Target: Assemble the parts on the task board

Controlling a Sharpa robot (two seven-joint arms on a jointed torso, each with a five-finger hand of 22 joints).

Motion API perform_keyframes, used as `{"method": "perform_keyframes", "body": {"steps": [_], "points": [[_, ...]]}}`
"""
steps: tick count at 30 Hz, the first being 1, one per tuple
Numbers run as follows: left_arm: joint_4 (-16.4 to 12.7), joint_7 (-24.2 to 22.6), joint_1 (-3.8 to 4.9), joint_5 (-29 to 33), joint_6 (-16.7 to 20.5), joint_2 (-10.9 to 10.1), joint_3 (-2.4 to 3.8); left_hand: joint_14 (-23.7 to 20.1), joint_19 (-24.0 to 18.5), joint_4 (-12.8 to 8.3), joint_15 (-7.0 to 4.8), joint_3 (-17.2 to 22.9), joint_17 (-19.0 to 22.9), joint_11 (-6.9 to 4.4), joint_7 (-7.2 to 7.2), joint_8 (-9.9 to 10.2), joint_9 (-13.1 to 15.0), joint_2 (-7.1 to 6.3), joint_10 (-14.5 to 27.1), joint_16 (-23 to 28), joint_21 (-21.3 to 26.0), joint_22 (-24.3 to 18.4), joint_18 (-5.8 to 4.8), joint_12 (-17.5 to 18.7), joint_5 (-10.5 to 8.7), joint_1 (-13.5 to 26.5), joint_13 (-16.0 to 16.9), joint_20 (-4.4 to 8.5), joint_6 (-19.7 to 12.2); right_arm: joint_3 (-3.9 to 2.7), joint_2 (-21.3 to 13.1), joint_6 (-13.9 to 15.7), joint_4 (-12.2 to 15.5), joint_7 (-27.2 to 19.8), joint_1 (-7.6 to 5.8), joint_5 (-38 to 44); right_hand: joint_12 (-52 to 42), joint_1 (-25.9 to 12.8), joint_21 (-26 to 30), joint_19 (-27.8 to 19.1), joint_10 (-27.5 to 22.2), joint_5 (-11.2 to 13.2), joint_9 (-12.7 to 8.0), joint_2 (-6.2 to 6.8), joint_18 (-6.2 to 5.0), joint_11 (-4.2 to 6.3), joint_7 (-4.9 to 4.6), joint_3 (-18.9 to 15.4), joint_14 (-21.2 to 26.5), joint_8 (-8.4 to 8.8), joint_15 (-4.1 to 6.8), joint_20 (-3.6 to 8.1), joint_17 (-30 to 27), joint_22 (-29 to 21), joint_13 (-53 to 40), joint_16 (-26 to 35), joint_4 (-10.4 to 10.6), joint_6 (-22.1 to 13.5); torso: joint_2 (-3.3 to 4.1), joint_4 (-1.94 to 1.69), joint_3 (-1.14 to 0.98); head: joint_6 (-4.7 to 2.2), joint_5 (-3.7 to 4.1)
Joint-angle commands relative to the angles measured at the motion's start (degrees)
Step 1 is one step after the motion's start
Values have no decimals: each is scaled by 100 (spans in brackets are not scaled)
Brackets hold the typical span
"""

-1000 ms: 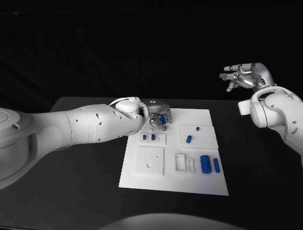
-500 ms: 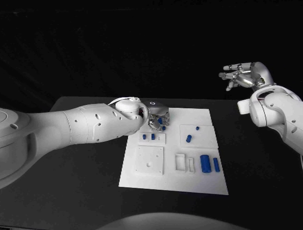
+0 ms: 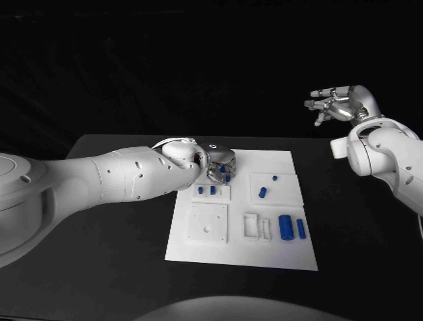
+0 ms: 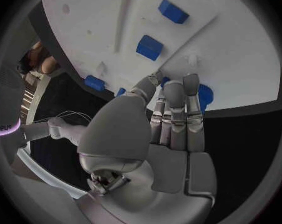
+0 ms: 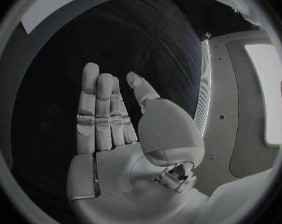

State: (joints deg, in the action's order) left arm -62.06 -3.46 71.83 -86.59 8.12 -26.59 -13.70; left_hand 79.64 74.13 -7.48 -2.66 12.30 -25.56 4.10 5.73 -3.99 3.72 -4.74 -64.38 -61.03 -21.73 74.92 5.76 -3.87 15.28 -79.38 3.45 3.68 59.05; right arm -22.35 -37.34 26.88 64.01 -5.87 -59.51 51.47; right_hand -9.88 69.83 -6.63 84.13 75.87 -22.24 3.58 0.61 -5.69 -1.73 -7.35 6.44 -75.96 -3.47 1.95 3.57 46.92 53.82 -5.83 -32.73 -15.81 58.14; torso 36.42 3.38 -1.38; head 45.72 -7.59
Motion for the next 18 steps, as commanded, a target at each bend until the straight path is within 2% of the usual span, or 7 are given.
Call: {"method": "perform_keyframes", "body": {"steps": [1,6,10,18], "points": [[37,20,-20,-43,32,32,3,15,-2,58,12,5,6,-29,-16,36,-8,25,12,-24,-17,97,67,25,-39,15,-8,-45,-20,-1,6,-68,18,-37,1,5,18,-29,-32,74,47,-28,2,17,-101,4,3,29,25,-9,4,-33,6,7,7,29,7,29,-6,0,-4,7,5],[97,36,-48,-42,32,56,3,11,1,181,0,47,0,-34,-18,38,-9,12,-11,-46,-29,103,46,25,-47,-2,-8,-24,-6,-1,5,-74,32,-36,1,5,17,-38,-31,74,47,-28,2,12,-101,6,5,39,24,-9,5,-33,6,8,8,29,13,36,-6,-5,-6,22,24],[144,33,-62,-42,24,74,3,21,8,238,-3,123,-5,-52,0,33,-7,71,-133,-64,-49,108,47,22,-48,-33,-9,-21,76,-1,3,-77,38,-36,1,5,17,-38,-31,74,47,-28,2,12,-101,6,5,39,24,-9,5,-33,6,8,8,29,13,36,-1,-5,1,29,22],[179,-55,-80,14,39,97,4,42,13,330,-2,189,-10,-101,-12,22,0,177,-399,-84,-93,113,49,14,-69,-46,-6,-19,330,-1,5,-82,39,-37,1,5,13,-49,-30,73,51,-26,2,3,-100,8,7,50,25,-9,6,-32,6,9,7,29,20,49,-3,-7,0,46,17]]}}
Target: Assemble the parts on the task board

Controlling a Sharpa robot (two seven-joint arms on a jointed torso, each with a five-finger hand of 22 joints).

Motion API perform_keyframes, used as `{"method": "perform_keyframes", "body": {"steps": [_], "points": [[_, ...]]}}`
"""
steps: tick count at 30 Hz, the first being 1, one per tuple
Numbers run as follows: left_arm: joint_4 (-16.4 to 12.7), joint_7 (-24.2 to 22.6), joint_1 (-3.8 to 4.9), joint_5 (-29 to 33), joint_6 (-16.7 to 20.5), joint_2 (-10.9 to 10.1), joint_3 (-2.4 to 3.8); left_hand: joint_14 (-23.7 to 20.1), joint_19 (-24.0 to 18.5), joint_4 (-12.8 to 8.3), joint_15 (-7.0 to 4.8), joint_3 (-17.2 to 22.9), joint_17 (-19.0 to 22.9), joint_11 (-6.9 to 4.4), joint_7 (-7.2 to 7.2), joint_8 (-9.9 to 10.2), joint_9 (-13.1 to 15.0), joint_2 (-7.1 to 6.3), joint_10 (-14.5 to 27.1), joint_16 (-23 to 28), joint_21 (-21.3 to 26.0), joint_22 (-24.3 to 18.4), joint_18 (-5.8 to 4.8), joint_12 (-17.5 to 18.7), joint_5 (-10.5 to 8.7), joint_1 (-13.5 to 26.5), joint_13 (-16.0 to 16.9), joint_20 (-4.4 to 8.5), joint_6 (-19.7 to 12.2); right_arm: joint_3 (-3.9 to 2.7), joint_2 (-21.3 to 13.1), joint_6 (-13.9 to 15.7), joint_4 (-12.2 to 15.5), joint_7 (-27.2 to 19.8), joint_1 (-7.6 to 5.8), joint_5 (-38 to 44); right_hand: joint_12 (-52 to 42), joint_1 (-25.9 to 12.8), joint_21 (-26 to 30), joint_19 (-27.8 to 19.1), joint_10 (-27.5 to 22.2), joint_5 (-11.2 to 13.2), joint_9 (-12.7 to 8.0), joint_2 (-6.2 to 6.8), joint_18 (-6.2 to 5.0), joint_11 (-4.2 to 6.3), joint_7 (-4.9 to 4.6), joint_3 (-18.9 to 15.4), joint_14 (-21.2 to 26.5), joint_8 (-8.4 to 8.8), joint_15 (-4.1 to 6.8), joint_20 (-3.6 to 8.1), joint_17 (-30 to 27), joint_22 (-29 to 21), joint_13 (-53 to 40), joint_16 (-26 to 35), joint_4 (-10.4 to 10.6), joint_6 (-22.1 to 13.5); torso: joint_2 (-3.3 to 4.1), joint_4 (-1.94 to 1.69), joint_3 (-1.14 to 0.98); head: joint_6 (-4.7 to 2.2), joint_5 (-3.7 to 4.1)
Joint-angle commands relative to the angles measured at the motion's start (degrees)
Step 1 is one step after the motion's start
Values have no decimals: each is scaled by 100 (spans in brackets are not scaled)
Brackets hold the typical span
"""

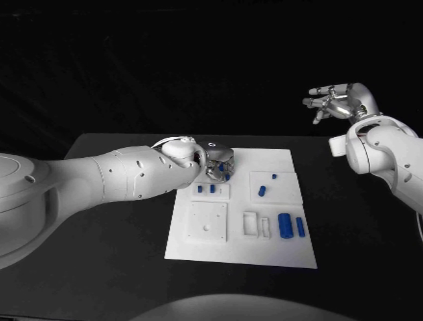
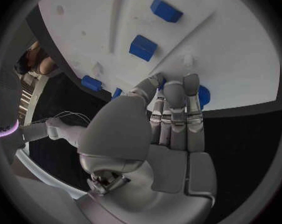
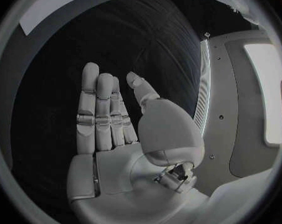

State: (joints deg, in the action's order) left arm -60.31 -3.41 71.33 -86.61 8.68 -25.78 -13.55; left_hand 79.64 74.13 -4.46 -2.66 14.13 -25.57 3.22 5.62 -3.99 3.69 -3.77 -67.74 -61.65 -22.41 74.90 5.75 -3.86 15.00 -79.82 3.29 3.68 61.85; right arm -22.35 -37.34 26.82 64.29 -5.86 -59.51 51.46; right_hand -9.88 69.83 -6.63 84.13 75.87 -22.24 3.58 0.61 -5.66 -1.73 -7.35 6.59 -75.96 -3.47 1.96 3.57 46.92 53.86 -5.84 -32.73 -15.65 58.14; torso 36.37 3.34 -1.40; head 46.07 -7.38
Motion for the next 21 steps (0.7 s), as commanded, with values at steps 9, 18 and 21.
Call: {"method": "perform_keyframes", "body": {"steps": [9,18,21], "points": [[3,-203,-36,93,115,19,-10,80,32,57,-52,-170,-18,-105,-46,33,4,185,-446,-56,-85,109,12,27,-150,-63,16,27,379,-1,23,-92,-5,-36,1,6,9,-54,-29,75,55,-27,1,0,-102,12,10,51,24,-8,7,-31,7,5,7,29,5,54,-6,-3,-4,22,-11],[10,-227,-38,119,408,-8,-10,116,29,-67,-39,-280,-16,-166,-73,30,16,376,-751,-82,-155,117,37,37,-130,-181,21,15,738,-1,27,-98,-15,-32,1,6,5,-54,-29,74,60,-29,2,0,-100,15,11,67,24,-9,9,-29,7,6,5,29,1,67,-8,1,-4,11,-12],[11,-227,-38,126,514,-22,-10,128,29,-125,-40,-280,-13,-174,-73,31,17,402,-795,-90,-185,121,47,39,-126,-204,22,15,784,-1,26,-96,-14,-34,1,6,5,-54,-29,74,60,-29,2,0,-100,15,11,67,24,-9,9,-29,7,6,5,29,1,67,-7,0,-3,-1,-7]]}}
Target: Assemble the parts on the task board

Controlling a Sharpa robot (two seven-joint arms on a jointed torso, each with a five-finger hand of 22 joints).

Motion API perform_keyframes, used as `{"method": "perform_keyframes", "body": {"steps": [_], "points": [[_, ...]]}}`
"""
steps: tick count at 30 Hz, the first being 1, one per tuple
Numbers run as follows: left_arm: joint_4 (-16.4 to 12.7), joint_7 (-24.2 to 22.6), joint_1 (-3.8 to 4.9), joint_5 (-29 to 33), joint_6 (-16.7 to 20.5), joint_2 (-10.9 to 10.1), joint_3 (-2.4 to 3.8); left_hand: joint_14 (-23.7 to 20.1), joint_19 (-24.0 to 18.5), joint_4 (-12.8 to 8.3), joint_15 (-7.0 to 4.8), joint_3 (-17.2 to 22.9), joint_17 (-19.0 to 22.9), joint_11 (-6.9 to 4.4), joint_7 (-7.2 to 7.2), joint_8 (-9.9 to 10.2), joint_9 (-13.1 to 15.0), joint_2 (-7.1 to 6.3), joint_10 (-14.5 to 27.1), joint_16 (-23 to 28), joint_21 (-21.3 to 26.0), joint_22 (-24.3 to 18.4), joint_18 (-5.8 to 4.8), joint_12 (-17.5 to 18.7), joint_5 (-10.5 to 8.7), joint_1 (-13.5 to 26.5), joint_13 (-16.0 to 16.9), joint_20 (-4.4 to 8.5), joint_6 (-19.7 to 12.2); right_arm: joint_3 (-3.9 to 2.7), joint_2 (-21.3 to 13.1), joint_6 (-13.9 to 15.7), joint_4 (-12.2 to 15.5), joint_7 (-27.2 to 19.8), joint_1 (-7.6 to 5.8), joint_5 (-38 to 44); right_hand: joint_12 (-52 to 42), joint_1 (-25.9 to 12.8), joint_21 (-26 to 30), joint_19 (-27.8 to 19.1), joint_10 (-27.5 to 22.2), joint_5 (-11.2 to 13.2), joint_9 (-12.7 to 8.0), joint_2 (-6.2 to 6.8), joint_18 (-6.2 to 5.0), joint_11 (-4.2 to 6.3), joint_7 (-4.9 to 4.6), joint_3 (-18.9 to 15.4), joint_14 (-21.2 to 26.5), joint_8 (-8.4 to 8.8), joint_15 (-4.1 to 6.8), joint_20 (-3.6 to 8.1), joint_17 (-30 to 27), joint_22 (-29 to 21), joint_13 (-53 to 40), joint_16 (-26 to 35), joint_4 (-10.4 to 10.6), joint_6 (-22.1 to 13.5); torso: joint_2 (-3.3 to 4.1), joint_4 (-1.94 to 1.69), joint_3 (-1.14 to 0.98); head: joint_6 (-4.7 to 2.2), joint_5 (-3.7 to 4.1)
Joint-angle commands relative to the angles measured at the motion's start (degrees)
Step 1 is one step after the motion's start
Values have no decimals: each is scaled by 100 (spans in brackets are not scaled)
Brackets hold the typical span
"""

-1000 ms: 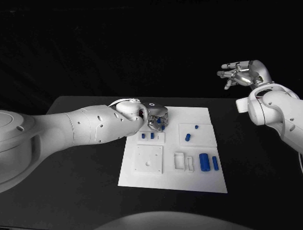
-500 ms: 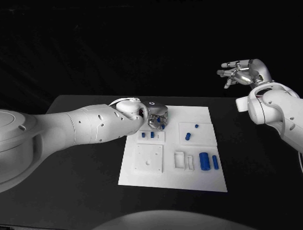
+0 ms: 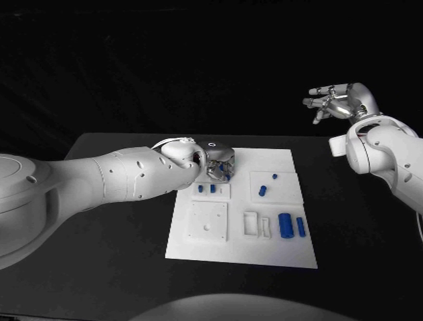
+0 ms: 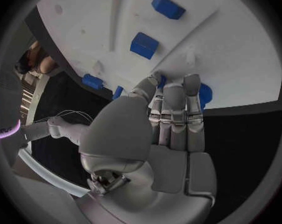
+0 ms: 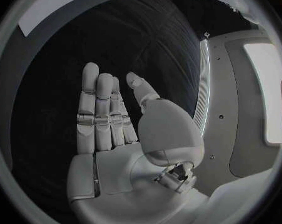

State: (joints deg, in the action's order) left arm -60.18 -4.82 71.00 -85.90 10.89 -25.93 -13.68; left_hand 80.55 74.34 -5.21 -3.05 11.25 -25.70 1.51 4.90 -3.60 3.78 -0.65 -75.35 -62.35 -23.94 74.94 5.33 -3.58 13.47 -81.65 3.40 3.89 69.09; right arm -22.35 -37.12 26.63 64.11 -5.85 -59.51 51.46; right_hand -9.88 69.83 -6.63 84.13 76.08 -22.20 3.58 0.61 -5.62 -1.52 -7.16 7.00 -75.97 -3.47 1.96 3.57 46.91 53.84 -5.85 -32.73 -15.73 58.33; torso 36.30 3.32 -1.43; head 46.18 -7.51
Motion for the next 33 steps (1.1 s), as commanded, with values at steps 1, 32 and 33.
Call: {"method": "perform_keyframes", "body": {"steps": [1,32,33], "points": [[-3,-89,-5,60,324,-13,3,38,-8,-115,1,18,11,-3,0,-2,5,108,-44,-22,-77,117,101,12,16,3,10,-12,70,-1,4,-77,4,-36,1,7,5,-54,-29,74,39,-33,2,0,-104,-6,-8,26,24,-9,9,-29,7,8,5,29,9,49,0,0,1,-16,7],[-1146,143,8,680,-103,-1292,459,46,-111,-291,26,421,69,18,21,1,1,-16,-25,-23,-240,103,142,15,-372,79,9,-46,43,0,-91,-108,22,-22,74,7,1,-63,-28,71,40,-32,2,12,-101,-4,-4,75,27,-9,11,-26,7,15,2,31,2,68,0,-9,11,1,12],[-1137,150,8,665,-121,-1299,457,46,-111,-291,26,421,69,18,21,1,1,-16,-25,-23,-240,103,142,15,-372,79,9,-46,43,0,-91,-108,23,-21,77,8,1,-63,-28,71,40,-32,2,12,-101,-4,-4,75,27,-9,11,-26,7,15,2,31,2,68,0,-10,10,-2,5]]}}
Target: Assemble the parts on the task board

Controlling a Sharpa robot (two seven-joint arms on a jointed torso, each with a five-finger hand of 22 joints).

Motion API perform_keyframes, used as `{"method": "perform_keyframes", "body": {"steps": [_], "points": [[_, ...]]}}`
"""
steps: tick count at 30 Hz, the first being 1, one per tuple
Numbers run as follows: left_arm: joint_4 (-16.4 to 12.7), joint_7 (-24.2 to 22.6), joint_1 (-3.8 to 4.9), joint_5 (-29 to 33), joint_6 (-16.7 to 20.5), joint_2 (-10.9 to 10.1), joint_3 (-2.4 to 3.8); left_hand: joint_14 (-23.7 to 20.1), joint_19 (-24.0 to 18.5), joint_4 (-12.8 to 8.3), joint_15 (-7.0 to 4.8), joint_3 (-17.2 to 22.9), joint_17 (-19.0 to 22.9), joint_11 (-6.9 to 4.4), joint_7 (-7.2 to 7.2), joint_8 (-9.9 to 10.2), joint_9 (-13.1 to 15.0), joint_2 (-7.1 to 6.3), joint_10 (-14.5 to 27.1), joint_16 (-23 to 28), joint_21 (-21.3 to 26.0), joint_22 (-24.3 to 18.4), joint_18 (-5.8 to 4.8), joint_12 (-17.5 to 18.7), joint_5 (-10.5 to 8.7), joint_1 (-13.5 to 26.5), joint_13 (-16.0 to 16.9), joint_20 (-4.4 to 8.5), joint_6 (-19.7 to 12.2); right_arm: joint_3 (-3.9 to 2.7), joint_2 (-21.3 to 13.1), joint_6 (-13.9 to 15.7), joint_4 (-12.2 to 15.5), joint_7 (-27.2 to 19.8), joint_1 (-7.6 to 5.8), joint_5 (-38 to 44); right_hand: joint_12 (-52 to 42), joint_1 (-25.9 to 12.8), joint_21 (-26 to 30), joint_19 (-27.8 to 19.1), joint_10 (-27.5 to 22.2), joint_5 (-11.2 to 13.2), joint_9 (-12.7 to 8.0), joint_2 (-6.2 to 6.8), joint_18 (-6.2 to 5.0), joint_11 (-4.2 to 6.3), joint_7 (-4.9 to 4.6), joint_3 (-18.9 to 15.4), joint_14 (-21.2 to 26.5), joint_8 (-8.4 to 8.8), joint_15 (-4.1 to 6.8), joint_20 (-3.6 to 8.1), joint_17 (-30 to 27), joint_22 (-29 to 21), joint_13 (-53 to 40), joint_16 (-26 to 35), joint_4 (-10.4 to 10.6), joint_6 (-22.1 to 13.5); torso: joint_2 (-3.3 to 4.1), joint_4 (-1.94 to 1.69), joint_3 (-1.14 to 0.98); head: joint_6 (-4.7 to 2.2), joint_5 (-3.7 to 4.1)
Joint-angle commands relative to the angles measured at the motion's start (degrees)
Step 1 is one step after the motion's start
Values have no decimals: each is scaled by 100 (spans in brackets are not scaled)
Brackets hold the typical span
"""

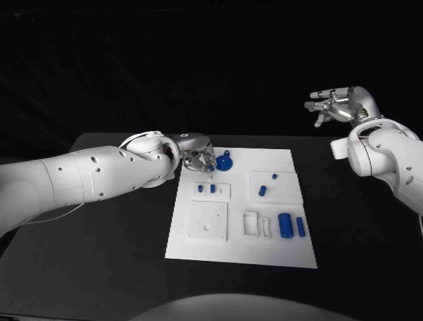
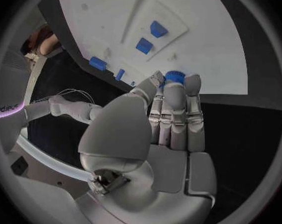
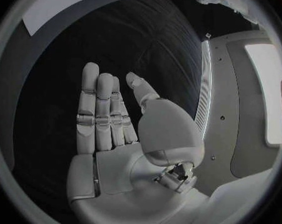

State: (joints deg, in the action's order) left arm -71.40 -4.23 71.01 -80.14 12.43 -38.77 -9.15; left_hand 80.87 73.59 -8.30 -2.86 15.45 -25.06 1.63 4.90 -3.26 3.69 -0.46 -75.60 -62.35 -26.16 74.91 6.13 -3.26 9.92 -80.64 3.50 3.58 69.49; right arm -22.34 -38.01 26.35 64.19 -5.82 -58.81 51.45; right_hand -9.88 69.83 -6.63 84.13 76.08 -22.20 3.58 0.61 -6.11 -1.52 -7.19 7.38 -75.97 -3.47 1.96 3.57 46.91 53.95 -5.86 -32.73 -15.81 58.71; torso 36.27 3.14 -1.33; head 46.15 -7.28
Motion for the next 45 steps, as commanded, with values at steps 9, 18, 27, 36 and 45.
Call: {"method": "perform_keyframes", "body": {"steps": [9,18,27,36,45], "points": [[117,93,6,12,-346,18,-39,7,-48,34,12,-3,6,8,22,-34,9,-44,3,-24,-20,107,69,-17,-17,-44,-1,-24,-2,-1,0,-80,23,-20,15,13,1,-63,-28,71,41,-33,2,12,-52,-4,-2,37,27,-9,11,-26,8,4,3,30,10,30,5,23,-8,8,-32],[260,54,-3,-10,-332,97,-98,5,-50,40,15,0,7,13,27,-31,7,-47,12,-26,-26,109,75,-16,-15,-60,-1,-29,-18,-1,14,-75,28,-22,16,18,1,-63,-28,71,41,-33,2,12,-52,-4,-2,37,27,-9,11,-26,8,4,3,30,10,30,7,29,-8,19,-34],[308,15,-25,-13,-328,163,-140,3,-52,55,17,4,9,15,29,-33,8,-50,18,-29,-31,107,81,-16,-17,-63,-1,-33,-27,-1,24,-72,30,-26,16,29,0,-71,-27,73,38,-28,2,15,-52,-4,-1,58,26,-9,11,-26,8,10,2,30,19,34,4,19,-7,23,-23],[365,0,-64,-13,-329,221,-170,0,-52,56,18,7,10,18,32,-32,8,-52,23,-27,-33,107,83,-16,-17,-66,-1,-34,-36,-1,32,-73,33,-28,16,31,0,-71,-27,73,38,-28,2,15,-52,-4,-1,58,26,-9,11,-26,8,10,2,30,19,34,5,21,-5,28,-19],[443,9,-110,-16,-351,275,-182,0,-51,57,19,19,10,20,33,-33,8,-50,30,-31,-40,108,85,-17,-16,-75,-1,-33,-43,-1,30,-71,38,-30,16,31,0,-71,-27,73,38,-28,2,15,-52,-4,-1,58,26,-9,11,-26,8,10,2,30,19,34,5,20,-9,35,-15]]}}
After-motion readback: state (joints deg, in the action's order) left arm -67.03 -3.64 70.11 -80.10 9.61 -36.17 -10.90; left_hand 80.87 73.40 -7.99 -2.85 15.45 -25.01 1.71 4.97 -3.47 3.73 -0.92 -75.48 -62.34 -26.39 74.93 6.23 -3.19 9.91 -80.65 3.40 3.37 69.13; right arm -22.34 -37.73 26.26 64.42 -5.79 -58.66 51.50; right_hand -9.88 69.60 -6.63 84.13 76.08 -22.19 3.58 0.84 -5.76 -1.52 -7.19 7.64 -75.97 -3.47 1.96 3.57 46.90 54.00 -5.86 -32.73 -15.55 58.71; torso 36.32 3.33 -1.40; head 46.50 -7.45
